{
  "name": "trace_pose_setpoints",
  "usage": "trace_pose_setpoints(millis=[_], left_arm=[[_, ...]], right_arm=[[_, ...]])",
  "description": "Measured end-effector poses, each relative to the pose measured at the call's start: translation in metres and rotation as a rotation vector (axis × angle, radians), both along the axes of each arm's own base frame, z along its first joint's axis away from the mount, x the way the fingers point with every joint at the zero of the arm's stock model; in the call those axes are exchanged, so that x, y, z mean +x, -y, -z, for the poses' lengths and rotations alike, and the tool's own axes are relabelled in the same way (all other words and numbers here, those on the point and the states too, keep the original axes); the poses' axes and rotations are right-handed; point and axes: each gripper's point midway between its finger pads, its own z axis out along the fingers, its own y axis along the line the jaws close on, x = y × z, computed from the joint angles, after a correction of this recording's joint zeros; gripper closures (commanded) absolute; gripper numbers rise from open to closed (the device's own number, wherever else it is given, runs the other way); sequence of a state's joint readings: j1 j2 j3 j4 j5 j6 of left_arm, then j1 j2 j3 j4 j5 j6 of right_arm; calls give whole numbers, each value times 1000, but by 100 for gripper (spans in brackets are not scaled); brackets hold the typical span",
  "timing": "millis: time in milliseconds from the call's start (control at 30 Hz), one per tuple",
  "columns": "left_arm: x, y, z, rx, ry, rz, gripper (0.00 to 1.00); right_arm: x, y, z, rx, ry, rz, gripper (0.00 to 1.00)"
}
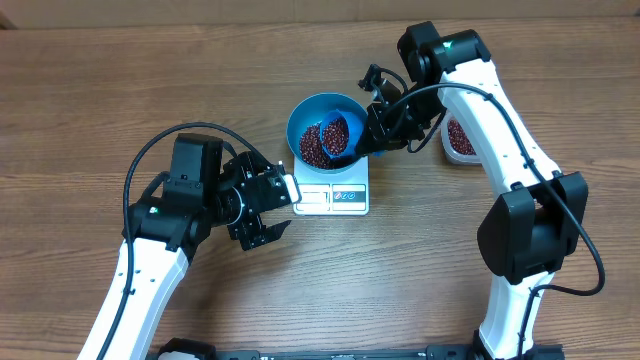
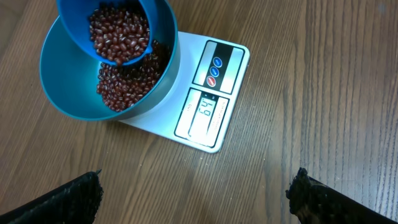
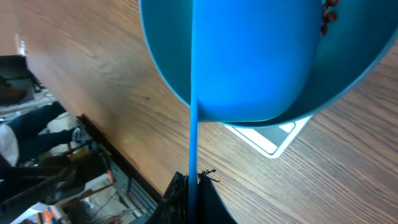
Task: Scoop item into bowl and weigh 150g on scale
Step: 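Tilt the scoop with the right gripper to pour beans into the bowl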
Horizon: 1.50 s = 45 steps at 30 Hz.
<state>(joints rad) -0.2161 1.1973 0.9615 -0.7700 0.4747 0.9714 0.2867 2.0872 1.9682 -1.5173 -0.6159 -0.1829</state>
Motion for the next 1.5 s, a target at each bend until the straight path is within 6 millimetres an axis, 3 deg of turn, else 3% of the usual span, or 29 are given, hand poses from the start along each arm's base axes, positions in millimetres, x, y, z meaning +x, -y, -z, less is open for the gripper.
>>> trace_pose_setpoints(millis=[500, 900, 1500], left_arm=[[0, 0, 0, 0, 0, 0, 1], [0, 0, 0, 0, 0, 0, 1], [0, 0, 0, 0, 0, 0, 0]], right_arm=[[14, -6, 19, -197, 140, -23, 96], [23, 3, 27, -344, 208, -6, 96], [31, 0, 22, -368, 265, -10, 96]])
